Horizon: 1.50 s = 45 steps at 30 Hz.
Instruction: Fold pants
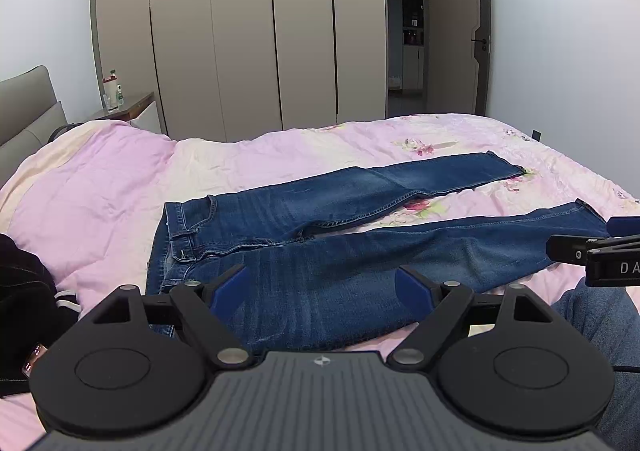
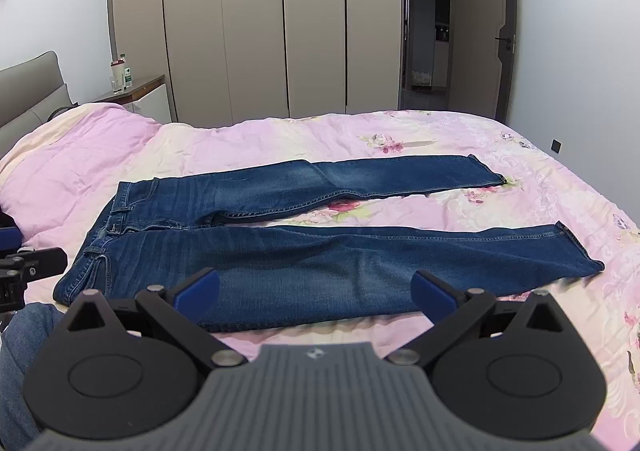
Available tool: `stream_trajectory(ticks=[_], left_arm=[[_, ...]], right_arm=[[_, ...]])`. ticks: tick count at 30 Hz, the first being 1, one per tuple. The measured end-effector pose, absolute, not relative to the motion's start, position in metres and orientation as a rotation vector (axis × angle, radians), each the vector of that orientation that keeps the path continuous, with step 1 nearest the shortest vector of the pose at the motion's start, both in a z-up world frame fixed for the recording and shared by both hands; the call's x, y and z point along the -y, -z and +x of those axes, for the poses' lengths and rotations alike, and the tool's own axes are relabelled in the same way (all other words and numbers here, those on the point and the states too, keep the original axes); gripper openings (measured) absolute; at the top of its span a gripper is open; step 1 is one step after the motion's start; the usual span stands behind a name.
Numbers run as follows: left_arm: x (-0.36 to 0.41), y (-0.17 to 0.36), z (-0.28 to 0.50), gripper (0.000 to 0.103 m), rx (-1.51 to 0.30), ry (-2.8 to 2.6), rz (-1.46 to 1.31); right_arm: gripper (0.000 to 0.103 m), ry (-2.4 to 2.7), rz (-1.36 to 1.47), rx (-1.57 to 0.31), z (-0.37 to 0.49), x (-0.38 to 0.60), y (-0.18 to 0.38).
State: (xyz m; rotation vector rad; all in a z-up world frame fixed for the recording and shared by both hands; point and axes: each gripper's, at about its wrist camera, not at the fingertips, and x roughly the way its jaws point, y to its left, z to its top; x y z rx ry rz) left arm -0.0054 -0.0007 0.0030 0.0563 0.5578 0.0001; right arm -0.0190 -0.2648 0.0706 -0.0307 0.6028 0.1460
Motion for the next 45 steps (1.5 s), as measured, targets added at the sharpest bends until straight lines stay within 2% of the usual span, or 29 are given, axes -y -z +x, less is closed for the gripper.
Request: stream_trajectory(ticks=[38,45], left_arm=[[0.003,-0.004,-0.007,0.097,-0.562,0.009,0.062],[-0.002,0.003,0.020,0.093,-0.613,0.038,0.087]], right_arm=[[0.098,-0.130,-0.006,-0.609,-0.021,0.269,-0.069],[0.098,-0.130,0.019,-0.623,-0.006,0.289,-0.059]])
